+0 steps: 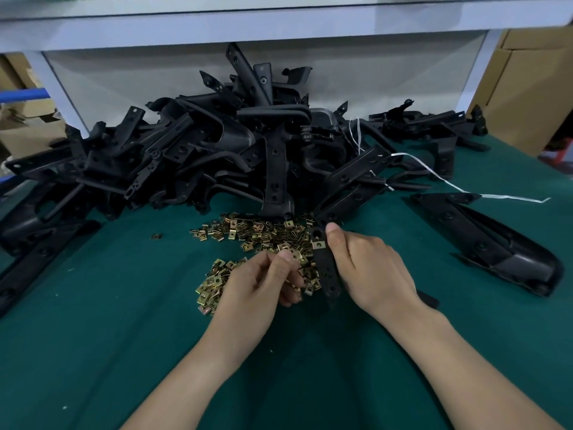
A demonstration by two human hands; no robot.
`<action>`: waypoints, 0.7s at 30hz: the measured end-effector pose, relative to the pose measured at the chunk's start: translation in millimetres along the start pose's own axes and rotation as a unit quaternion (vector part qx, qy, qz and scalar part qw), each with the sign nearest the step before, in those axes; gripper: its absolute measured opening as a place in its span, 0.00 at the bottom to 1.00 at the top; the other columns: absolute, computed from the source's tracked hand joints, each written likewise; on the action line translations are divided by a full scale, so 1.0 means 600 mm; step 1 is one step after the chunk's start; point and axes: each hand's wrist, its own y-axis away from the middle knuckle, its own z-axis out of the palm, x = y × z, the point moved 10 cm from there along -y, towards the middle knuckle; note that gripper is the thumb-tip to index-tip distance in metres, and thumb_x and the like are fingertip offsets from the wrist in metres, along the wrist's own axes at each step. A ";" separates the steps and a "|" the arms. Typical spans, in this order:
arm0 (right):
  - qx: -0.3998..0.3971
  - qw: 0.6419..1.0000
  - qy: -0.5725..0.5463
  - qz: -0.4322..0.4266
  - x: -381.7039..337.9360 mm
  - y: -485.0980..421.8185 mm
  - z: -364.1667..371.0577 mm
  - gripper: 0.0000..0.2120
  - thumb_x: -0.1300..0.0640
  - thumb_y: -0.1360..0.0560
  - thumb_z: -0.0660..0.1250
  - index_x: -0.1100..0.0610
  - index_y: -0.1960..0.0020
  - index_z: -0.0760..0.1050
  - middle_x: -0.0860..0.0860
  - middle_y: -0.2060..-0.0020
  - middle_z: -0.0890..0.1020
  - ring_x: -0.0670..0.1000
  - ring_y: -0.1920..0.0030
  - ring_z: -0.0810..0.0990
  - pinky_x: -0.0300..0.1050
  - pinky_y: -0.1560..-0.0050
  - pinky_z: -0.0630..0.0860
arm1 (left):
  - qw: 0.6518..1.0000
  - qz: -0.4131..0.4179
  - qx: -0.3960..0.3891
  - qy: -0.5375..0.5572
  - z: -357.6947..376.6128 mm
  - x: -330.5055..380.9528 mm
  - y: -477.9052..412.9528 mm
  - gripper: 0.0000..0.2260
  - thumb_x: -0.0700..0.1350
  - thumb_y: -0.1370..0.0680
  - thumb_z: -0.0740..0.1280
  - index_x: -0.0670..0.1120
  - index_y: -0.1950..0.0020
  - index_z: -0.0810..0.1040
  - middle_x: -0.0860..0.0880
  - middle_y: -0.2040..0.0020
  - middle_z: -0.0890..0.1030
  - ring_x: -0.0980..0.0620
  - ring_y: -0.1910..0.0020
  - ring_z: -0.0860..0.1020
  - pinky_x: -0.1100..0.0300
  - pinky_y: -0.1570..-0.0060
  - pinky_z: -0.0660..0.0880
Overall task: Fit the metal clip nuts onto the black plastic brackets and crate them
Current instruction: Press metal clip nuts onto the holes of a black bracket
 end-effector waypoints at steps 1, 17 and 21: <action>-0.001 1.000 0.000 0.001 0.000 0.000 0.000 0.25 0.38 0.17 0.42 0.47 0.68 0.61 0.44 0.71 0.72 0.51 0.68 0.73 0.49 0.64 0.68 | 1.000 -0.001 -0.001 0.001 0.001 0.000 0.000 0.19 0.56 0.22 0.62 0.41 0.51 0.80 0.49 0.61 0.84 0.54 0.66 0.80 0.64 0.64 0.77; 0.008 1.000 0.002 -0.016 -0.008 0.004 -0.004 0.21 0.33 0.20 0.40 0.32 0.65 0.65 0.43 0.69 0.73 0.51 0.65 0.74 0.50 0.63 0.69 | 0.999 -0.004 -0.033 0.013 0.006 0.004 0.005 0.05 0.40 0.21 0.69 0.46 0.47 0.82 0.53 0.59 0.84 0.58 0.61 0.81 0.66 0.58 0.78; 0.012 1.000 -0.002 -0.013 -0.006 0.004 -0.005 0.21 0.34 0.19 0.41 0.32 0.65 0.65 0.42 0.69 0.73 0.50 0.65 0.74 0.49 0.63 0.69 | 0.998 -0.013 -0.052 0.012 0.016 0.002 0.009 0.08 0.43 0.24 0.71 0.46 0.45 0.82 0.49 0.57 0.85 0.57 0.59 0.81 0.66 0.56 0.78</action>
